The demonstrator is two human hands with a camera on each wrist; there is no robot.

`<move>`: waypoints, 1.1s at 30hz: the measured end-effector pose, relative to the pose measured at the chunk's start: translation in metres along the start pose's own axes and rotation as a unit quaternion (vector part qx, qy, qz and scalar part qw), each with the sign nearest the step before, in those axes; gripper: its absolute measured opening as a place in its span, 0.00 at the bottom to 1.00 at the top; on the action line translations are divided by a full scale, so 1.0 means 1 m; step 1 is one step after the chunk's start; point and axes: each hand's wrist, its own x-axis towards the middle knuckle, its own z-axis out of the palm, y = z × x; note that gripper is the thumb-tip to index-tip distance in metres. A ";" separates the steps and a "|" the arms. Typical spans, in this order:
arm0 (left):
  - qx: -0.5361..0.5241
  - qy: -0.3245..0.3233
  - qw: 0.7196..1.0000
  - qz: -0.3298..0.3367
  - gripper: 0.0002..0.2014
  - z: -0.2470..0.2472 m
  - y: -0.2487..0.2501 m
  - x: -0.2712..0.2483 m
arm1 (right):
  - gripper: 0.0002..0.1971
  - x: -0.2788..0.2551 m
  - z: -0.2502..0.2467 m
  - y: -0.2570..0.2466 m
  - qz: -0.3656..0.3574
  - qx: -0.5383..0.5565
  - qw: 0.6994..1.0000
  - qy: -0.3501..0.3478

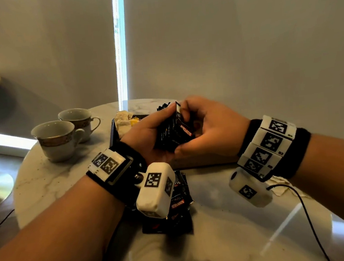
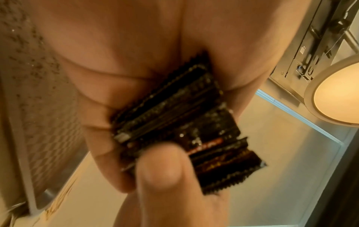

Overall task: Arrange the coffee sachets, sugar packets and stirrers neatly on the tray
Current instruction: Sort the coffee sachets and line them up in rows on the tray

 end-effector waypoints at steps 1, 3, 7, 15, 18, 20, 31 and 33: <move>-0.006 -0.010 1.000 0.007 0.23 0.000 0.001 0.000 | 0.26 0.003 0.002 0.003 -0.012 -0.018 1.000 0.016; -0.011 -0.018 1.000 0.007 0.22 -0.001 0.003 -0.002 | 0.26 0.009 0.007 0.007 -0.032 -0.108 0.993 0.039; 0.052 0.000 0.999 0.013 0.11 -0.008 0.006 0.002 | 0.30 0.010 0.010 0.010 -0.024 -0.078 0.996 0.021; -0.112 0.096 0.983 0.109 0.29 -0.032 0.051 -0.016 | 0.45 -0.009 0.015 0.016 0.062 -0.118 0.986 -0.104; -0.132 0.095 0.980 0.111 0.27 -0.038 0.053 -0.020 | 0.57 -0.014 0.032 0.009 0.034 -0.259 0.939 -0.223; -0.132 0.103 0.980 0.106 0.29 -0.038 0.050 -0.020 | 0.60 -0.013 0.045 0.007 0.004 -0.309 0.915 -0.261; -0.107 0.110 0.984 0.095 0.27 -0.036 0.041 -0.016 | 0.29 -0.018 0.046 0.019 0.017 -0.293 0.920 -0.258; -0.101 0.112 0.984 0.097 0.26 -0.035 0.040 -0.016 | 0.29 -0.019 0.043 0.021 0.009 -0.298 0.919 -0.258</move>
